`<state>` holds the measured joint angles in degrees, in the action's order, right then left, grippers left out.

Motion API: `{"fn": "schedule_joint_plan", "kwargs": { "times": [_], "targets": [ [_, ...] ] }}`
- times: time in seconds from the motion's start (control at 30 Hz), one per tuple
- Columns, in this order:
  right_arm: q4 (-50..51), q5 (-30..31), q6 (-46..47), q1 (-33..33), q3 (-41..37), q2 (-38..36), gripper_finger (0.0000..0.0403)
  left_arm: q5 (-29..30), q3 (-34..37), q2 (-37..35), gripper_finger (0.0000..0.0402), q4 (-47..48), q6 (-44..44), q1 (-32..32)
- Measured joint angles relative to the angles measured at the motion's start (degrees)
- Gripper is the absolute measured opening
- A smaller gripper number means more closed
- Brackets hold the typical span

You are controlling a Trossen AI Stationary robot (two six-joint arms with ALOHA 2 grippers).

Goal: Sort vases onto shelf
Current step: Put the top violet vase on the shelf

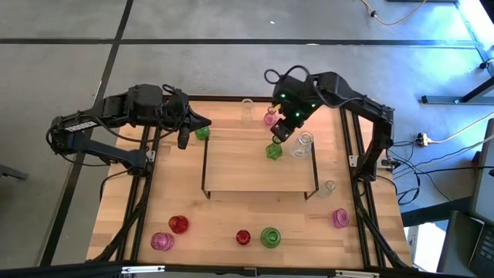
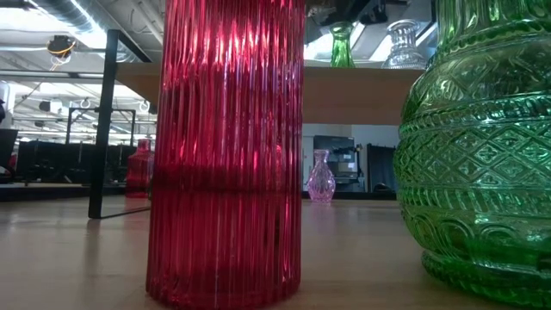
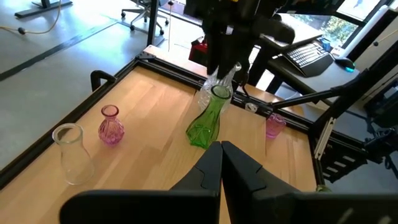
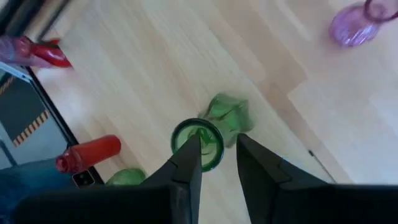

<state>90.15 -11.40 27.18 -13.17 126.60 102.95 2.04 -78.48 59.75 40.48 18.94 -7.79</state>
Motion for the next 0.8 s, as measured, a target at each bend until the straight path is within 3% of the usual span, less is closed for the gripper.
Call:
{"fn": "schedule_joint_plan", "kwargs": {
  "times": [0.2, 0.47, 0.8],
  "targets": [
    [-0.76, 5.22, 1.01, 0.00, 8.29, -0.18, 0.0085, -0.57, -0.01, 0.18, 0.0000, -0.01, 0.04, 0.00],
    [-13.00, 18.35, -0.33, -0.50, 6.70, -3.14, 0.0085, -1.57, -0.02, 3.07, 0.0000, -0.14, 0.00, -1.24],
    [-15.09, 19.35, 0.52, -10.76, 6.61, 4.60, 0.0085, -5.84, -0.02, 7.45, 0.0000, -0.23, 0.20, -3.08]
  ]
}}
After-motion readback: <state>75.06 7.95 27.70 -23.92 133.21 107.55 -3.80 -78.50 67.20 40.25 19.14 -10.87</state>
